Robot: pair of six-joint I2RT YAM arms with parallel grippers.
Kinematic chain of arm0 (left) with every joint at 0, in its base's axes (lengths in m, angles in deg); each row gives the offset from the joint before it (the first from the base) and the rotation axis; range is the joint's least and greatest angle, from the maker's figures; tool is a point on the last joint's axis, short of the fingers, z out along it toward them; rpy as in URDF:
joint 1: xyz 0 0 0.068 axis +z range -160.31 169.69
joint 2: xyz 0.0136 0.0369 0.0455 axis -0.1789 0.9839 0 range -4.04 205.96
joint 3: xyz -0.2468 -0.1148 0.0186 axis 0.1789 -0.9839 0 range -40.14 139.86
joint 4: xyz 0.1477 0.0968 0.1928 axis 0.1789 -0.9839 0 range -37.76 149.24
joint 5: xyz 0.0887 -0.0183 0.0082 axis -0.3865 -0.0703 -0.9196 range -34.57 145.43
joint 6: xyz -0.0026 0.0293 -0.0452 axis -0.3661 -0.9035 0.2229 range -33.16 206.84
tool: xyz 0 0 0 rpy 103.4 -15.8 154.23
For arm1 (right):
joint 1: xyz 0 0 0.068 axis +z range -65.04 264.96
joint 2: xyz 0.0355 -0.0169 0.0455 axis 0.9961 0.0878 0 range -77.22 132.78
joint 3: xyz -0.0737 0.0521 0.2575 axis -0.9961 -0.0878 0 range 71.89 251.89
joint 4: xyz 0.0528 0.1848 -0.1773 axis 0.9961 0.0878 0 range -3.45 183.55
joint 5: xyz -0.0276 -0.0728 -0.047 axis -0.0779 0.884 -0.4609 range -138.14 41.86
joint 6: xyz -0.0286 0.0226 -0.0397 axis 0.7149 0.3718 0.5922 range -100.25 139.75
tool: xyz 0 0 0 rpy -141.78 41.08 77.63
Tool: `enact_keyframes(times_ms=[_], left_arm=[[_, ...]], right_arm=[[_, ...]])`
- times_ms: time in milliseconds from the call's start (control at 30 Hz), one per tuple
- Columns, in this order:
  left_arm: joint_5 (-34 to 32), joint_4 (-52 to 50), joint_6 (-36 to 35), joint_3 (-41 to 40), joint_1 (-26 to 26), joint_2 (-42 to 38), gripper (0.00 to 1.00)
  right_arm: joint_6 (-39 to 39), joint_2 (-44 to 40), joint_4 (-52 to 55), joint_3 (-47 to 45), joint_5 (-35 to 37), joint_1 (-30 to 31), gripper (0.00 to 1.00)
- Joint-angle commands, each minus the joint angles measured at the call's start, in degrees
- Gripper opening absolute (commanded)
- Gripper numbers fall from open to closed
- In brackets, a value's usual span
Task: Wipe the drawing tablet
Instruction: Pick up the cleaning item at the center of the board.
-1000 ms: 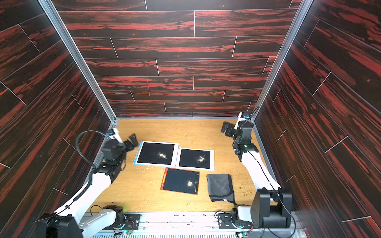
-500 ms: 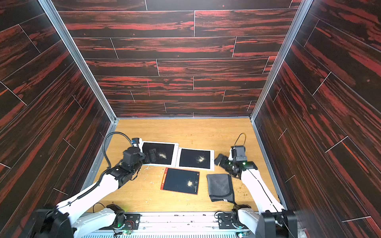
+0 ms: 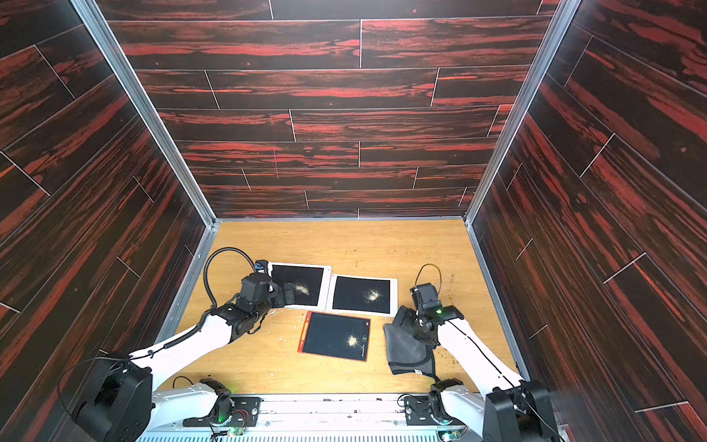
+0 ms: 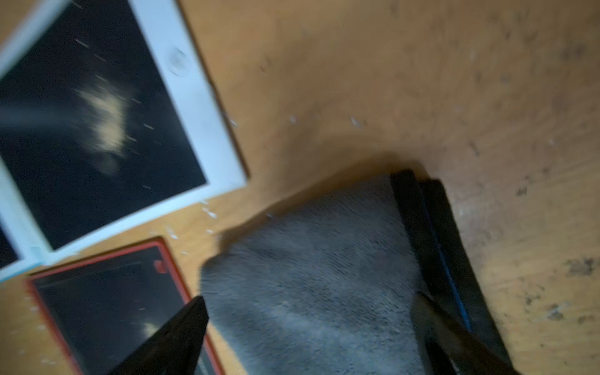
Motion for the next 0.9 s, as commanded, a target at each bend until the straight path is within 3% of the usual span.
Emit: enact_keyframes(times_ms=[0, 300, 500, 600, 800, 867], left_arm=[[3.66, -0.59, 0.76, 2.06, -0.08, 1.59, 1.0], [10.65, 3.18, 3.14, 2.04, -0.06, 2.92, 1.0], [10.4, 0.83, 1.98, 2.75, -0.07, 2.19, 1.0], [11.62, 1.2, 2.05, 2.77, -0.04, 2.01, 1.0], [12.45, 0.26, 2.46, 3.46, -0.11, 3.08, 1.0], [12.41, -0.16, 2.42, 3.73, -0.08, 3.57, 1.0]], right_arm=[[-2.67, 1.91, 0.11, -1.46, 2.62, 2.42, 0.99], [-5.82, 11.27, -4.76, -3.3, 5.29, 10.01, 0.99], [-7.8, 14.88, -5.46, -2.89, 7.41, 14.39, 0.98], [-7.8, 14.39, -6.21, -3.37, 7.66, 14.9, 0.78], [-6.75, 14.24, -6.74, -3.46, 7.02, 14.87, 0.74], [-6.0, 14.08, -6.4, -3.07, 7.7, 14.9, 0.62]])
